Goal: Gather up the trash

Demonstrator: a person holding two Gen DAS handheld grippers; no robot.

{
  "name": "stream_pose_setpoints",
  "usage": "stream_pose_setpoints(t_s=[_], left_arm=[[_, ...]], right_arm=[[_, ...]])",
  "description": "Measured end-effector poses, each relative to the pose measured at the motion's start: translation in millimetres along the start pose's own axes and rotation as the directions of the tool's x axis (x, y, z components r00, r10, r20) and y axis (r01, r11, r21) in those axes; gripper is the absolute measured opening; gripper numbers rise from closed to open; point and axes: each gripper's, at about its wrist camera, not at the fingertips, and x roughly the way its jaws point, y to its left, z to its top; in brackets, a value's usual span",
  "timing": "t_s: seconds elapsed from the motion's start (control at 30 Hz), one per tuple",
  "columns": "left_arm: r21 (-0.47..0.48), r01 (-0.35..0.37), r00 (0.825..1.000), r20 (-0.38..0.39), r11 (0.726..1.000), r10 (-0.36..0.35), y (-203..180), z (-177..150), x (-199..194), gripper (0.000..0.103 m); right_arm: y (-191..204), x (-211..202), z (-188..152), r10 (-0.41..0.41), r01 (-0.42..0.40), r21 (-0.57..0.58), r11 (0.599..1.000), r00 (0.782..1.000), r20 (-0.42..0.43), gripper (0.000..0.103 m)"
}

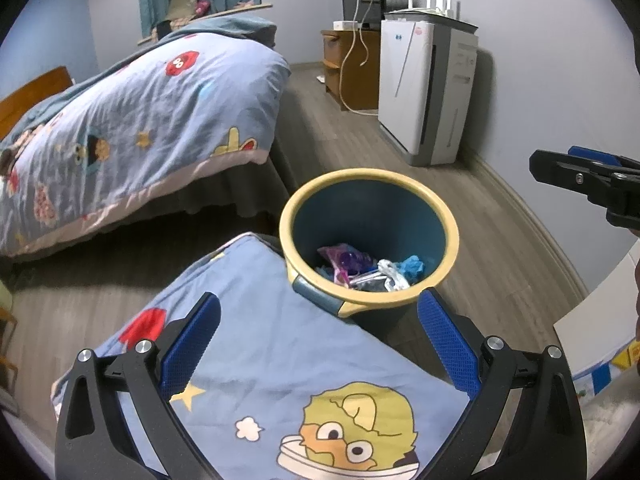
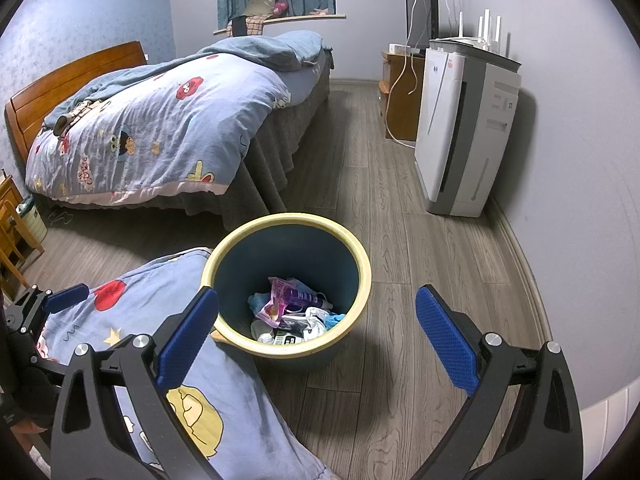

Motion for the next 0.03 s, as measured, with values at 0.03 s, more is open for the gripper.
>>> stream_pose_setpoints(t_s=[0.03], left_arm=[[-0.001,-0.003,1.0,-0.002,1.0,0.003,1.1,0.0,-0.9,0.098]], right_arm=[[-0.7,0.2,-0.5,0.0,0.0,0.001,1.0,1.0,-0.001,0.097]])
